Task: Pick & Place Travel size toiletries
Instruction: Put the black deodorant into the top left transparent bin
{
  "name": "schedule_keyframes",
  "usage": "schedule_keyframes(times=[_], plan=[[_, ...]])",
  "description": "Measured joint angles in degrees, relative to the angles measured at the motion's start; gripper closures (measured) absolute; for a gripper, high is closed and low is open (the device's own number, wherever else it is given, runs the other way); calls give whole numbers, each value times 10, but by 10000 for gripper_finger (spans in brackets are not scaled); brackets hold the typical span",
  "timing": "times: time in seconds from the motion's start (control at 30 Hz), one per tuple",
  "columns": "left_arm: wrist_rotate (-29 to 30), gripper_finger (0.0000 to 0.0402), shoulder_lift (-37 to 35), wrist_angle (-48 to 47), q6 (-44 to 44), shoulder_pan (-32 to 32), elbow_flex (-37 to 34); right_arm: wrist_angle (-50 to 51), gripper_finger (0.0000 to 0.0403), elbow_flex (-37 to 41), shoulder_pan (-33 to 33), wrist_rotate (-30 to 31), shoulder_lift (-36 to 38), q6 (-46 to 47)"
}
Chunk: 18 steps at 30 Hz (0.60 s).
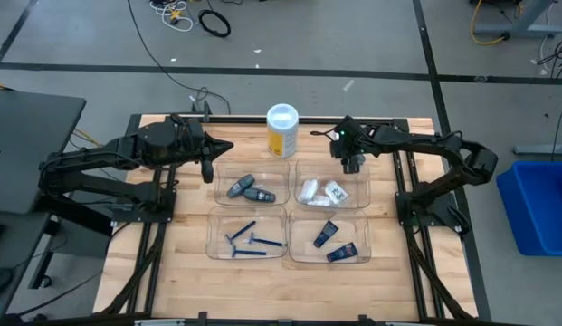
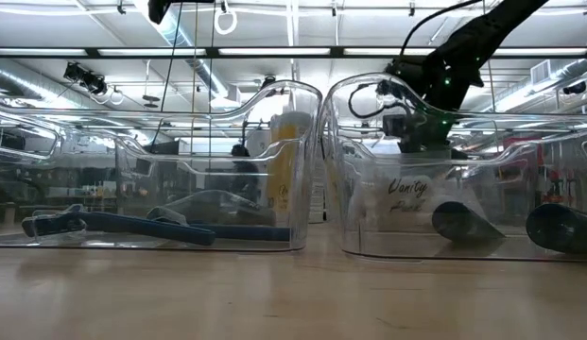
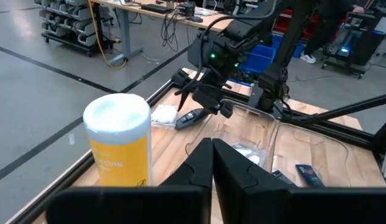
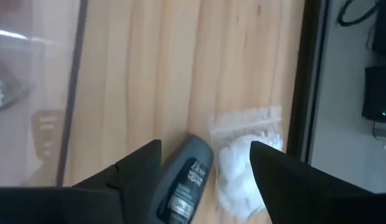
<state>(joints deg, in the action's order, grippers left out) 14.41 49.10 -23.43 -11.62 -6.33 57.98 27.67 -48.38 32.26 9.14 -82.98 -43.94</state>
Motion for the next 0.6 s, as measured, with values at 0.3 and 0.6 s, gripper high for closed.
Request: schedule_keyframes(times=[0.3, 0.6], plan=[[0, 389, 0, -3, -12, 0, 0, 27, 164, -25, -10, 4, 2, 40], [0, 388, 0, -3, -14, 0, 0, 47, 168, -96, -20, -26, 2, 139]])
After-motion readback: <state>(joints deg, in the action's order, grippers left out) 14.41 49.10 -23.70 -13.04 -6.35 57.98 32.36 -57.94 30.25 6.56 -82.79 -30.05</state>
